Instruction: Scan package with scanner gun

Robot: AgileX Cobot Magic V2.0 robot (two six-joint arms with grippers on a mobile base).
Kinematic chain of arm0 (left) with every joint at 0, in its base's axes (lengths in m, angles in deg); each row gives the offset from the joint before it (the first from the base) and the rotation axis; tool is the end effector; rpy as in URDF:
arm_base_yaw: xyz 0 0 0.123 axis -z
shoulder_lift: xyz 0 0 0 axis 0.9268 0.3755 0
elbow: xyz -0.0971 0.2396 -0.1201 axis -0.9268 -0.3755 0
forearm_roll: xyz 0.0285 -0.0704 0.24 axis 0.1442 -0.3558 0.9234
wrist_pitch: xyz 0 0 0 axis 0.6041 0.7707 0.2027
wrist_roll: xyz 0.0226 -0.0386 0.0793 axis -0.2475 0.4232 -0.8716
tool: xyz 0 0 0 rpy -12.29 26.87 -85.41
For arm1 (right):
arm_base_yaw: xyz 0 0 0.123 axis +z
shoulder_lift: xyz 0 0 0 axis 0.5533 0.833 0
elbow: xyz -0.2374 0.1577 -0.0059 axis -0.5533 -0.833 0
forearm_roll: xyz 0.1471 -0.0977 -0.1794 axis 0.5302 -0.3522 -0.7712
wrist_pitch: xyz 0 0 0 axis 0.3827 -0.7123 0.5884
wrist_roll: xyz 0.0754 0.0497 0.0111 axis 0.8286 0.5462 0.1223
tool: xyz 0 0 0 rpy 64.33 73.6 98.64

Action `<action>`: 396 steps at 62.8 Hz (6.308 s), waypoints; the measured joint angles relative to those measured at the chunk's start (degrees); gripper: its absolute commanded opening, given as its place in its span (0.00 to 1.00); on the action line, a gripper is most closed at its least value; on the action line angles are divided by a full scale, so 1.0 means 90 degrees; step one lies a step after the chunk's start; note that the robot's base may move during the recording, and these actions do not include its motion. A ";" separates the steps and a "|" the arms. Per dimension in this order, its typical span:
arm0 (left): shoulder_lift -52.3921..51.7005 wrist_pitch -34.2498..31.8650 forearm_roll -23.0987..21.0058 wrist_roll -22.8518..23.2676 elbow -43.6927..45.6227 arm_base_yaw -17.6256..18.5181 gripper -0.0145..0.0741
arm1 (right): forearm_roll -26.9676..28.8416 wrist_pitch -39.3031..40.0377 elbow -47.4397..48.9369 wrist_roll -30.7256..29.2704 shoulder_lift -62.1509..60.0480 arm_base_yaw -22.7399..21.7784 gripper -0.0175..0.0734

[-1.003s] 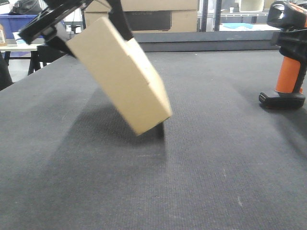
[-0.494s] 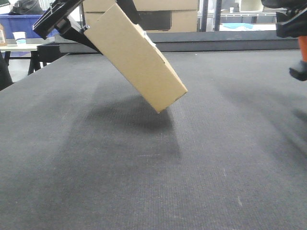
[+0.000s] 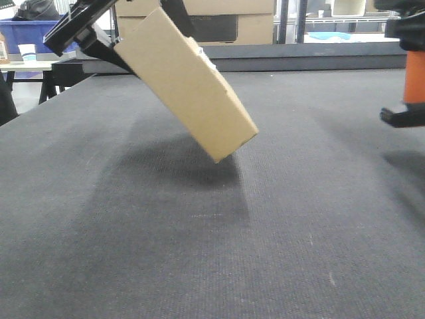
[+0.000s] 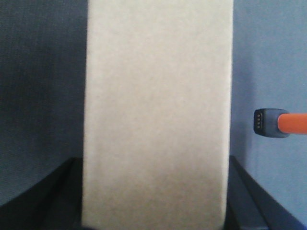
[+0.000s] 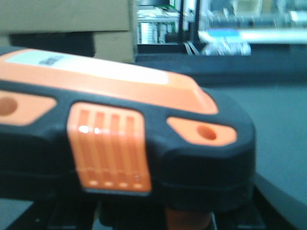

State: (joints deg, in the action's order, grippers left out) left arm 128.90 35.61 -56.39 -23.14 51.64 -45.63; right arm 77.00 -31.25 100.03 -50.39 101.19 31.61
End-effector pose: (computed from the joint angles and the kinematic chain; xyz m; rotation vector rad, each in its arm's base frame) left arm 0.3373 -0.1665 0.3111 -0.3190 2.5722 -0.8162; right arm 0.3121 -0.0222 0.2176 0.2217 1.5909 -0.0342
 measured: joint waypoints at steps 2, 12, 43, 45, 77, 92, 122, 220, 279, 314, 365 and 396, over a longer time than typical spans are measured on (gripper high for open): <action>0.0000 0.0018 0.0089 0.0000 0.0000 0.0000 0.04 | 0.0023 0.0031 0.0000 0.0184 0.0068 0.0000 0.02; 0.0000 0.0186 0.0662 0.0000 0.0000 0.0000 0.04 | 0.0066 0.0222 0.0000 0.0660 0.0418 0.0000 0.02; 0.0000 0.0241 0.1118 0.0000 0.0000 0.0000 0.04 | -0.0061 0.0776 0.0000 0.0785 0.0764 0.0000 0.02; 0.0000 0.0241 0.1118 0.0000 0.0000 0.0000 0.04 | -0.0089 0.0776 0.0000 0.0789 0.0764 0.0000 0.02; 0.0000 0.0318 0.1133 0.0000 0.0000 0.0000 0.04 | -0.0210 0.0851 0.0000 0.0789 0.0914 0.0000 0.50; 0.0000 0.0318 0.1133 0.0000 0.0000 0.0000 0.04 | -0.0256 0.1022 0.0000 0.0789 0.1028 0.0000 0.59; 0.0000 0.0365 0.1121 0.0000 0.0000 0.0000 0.04 | -0.0681 0.1022 -0.0372 0.0848 0.0772 0.0000 0.76; 0.0137 0.1832 0.3618 -0.0338 0.0769 -0.1093 0.12 | -0.0669 -0.0133 -0.2966 0.0862 -0.2285 0.0000 0.01; -0.0228 0.2015 0.3936 -0.0338 0.0769 -0.1093 0.77 | -0.0669 -0.0241 -0.2966 0.0862 -0.2285 0.0000 0.01; -0.2841 0.0301 0.4325 -0.0338 -0.1652 -0.1093 0.03 | -0.1601 -0.0457 -0.2966 0.0862 -0.3079 0.0000 0.01; -0.6958 -0.3888 0.3947 -0.0238 -0.6744 -0.2486 0.04 | -0.1013 -0.5815 -0.2990 0.0875 -0.8428 0.0000 0.01; -1.0568 -0.2985 0.5403 -0.0226 -0.7349 -0.2497 0.04 | -0.0974 -0.6129 -0.3000 0.0863 -0.9057 0.0000 0.01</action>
State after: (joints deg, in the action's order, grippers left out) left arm 33.78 8.74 -7.76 -25.18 -14.50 -68.10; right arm 68.24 -86.40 73.03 -42.62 19.67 31.61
